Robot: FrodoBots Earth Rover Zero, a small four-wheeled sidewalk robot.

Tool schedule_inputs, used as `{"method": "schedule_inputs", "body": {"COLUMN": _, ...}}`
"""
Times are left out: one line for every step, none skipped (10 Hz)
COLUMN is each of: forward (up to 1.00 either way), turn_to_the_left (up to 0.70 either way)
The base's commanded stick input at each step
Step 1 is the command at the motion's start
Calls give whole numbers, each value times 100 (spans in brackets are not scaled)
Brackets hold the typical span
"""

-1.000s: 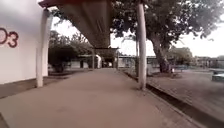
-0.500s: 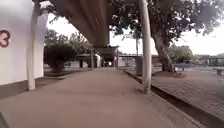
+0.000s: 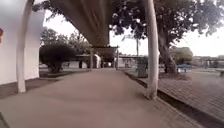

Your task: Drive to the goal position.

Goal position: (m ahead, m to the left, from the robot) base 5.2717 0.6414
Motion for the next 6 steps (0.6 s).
{"method": "schedule_inputs", "body": {"forward": 70, "turn_to_the_left": 0}}
{"method": "schedule_inputs", "body": {"forward": 70, "turn_to_the_left": 0}}
{"method": "schedule_inputs", "body": {"forward": 70, "turn_to_the_left": 0}}
{"method": "schedule_inputs", "body": {"forward": 70, "turn_to_the_left": 0}}
{"method": "schedule_inputs", "body": {"forward": 70, "turn_to_the_left": 0}}
{"method": "schedule_inputs", "body": {"forward": 70, "turn_to_the_left": 0}}
